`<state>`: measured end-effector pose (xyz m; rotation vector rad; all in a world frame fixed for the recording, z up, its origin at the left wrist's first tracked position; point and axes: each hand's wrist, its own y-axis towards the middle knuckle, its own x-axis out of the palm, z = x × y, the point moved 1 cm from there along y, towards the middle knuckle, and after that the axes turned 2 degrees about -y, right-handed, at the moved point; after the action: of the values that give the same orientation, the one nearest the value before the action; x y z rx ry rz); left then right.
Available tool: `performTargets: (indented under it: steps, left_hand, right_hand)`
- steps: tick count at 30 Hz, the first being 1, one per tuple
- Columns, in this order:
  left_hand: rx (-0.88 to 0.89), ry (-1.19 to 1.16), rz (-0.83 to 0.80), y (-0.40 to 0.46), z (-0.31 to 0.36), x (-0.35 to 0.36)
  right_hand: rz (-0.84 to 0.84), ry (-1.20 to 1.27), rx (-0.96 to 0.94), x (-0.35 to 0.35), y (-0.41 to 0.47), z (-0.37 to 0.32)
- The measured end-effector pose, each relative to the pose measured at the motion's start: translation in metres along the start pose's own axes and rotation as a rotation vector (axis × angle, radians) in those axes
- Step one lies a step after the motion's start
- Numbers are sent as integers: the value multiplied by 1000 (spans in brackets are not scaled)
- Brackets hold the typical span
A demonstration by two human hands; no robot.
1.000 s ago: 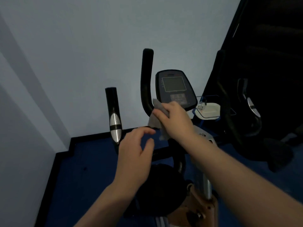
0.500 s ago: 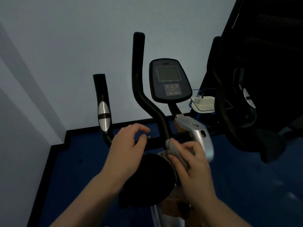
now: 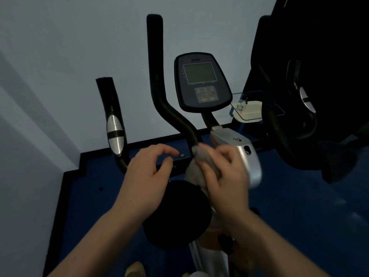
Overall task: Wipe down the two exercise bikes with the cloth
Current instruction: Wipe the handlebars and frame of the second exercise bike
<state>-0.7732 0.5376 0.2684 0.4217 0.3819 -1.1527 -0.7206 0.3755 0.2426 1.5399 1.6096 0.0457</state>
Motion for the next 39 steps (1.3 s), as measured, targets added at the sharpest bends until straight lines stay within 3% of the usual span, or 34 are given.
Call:
performTargets:
  steps: [6, 8, 10, 13, 15, 22, 26, 31, 34, 39]
  left_hand:
    - [36, -27, 48, -1, 1, -1]
    - [61, -76, 107, -2, 1, -1]
    - [125, -97, 234, -4, 3, -5]
    - [266, -24, 433, -6, -3, -16]
    - [314, 38, 493, -5, -15, -25]
    - [381, 151, 413, 8, -40, -46]
    - [421, 177, 358, 11, -45, -56]
    - [462, 175, 353, 11, -56, -55]
    - [479, 137, 362, 13, -59, -51]
    - [576, 123, 260, 25, -68, -69]
  right_hand:
    - [-83, -183, -24, 9, 85, 2]
    - [-90, -116, -22, 7, 104, -1]
    - [-158, -34, -153, 2, 100, -7]
    - [-318, -141, -480, -4, 74, -5]
    - [-464, -123, -572, -10, 73, 0]
    - [-729, -346, -507, 16, 86, -44]
    - [-864, -325, -555, 10, 89, -45]
    - [-856, -294, -530, 9, 74, -47]
    - [-963, -210, -387, 36, 77, -59]
    - [-971, -368, -357, 16, 76, -51]
